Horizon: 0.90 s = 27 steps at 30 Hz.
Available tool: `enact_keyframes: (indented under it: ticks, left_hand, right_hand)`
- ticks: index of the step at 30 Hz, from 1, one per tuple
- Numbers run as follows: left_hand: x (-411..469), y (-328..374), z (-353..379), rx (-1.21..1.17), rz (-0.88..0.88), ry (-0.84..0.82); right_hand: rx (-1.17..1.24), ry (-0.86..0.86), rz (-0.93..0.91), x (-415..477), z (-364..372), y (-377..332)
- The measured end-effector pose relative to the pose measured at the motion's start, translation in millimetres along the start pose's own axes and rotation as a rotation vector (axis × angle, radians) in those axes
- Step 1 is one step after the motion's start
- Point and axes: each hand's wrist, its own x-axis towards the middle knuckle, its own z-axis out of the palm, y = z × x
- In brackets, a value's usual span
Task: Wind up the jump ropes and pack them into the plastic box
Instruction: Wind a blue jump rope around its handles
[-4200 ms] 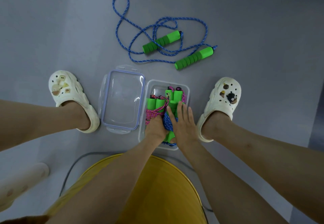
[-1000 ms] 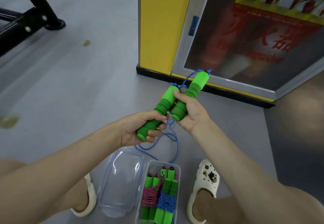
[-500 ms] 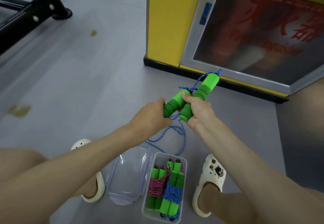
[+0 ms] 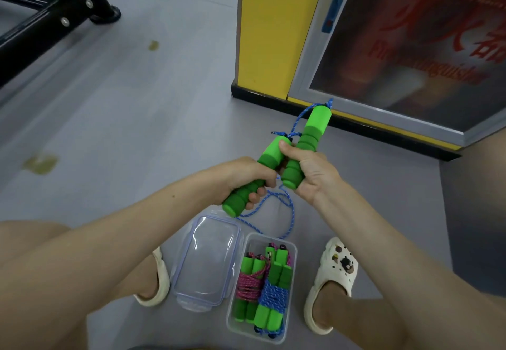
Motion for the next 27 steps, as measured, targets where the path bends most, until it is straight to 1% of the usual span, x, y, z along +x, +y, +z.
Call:
enact_keyframes:
  ticks: [4, 7, 8, 9, 10, 12, 14, 15, 16, 17, 19, 24, 25, 27]
  left_hand:
    - [5.4, -2.7, 7.6, 0.36, 0.062, 0.271]
    - [9.6, -14.4, 9.6, 0.663, 0.222, 0.489]
    - [10.9, -16.3, 9.1, 0.698, 0.262, 0.52]
    - [11.5, -16.2, 7.7, 0.668, 0.27, 0.5]
    - [11.2, -14.0, 5.6, 0.563, 0.258, 0.427]
    - [5.8, -5.7, 1.2, 0.242, 0.189, 0.173]
    - [-2.7, 0.6, -3.7, -0.085, 0.091, -0.087]
    - [-5.4, 1.1, -5.5, -0.189, 0.051, -0.169]
    - [-6.5, 0.6, -6.1, -0.225, 0.032, -0.209]
    - [-6.0, -0.8, -5.8, -0.204, 0.025, -0.208]
    - [-2.2, -4.2, -3.0, -0.073, 0.04, -0.096]
    - [9.4, -10.0, 2.6, 0.255, 0.13, 0.288]
    - [10.6, -12.3, 3.9, 0.356, 0.157, 0.37]
    - [11.8, -17.6, 5.6, 0.641, 0.223, 0.555]
  right_hand:
    - [-0.058, 0.079, -0.017, 0.2, 1.2, 4.3]
    - [-0.087, 0.121, -0.074, -0.4, 4.7, 8.1]
    - [-0.09, 0.128, -0.095, 0.0, 5.7, 8.3]
    - [-0.1, 0.127, -0.109, 0.2, 6.0, 7.3]
    - [-0.103, 0.11, -0.118, 0.1, 6.3, 5.4]
    - [-0.06, 0.03, -0.118, 1.2, 4.2, 0.7]
    - [0.01, -0.087, -0.085, 0.9, 0.9, -3.0]
    - [0.033, -0.142, -0.053, 0.5, -0.1, -3.2]
    - [0.036, -0.183, -0.02, -0.3, -0.4, -2.5]
    - [0.012, -0.198, 0.001, -0.5, -0.5, -0.7]
    - [-0.07, -0.155, -0.017, -0.1, 0.0, 2.4]
    - [-0.159, 0.021, -0.08, -2.2, 6.6, 10.0]
    - [-0.174, 0.04, -0.087, -2.5, 7.3, 12.7]
    - [-0.177, 0.062, -0.103, -3.3, 9.2, 15.8]
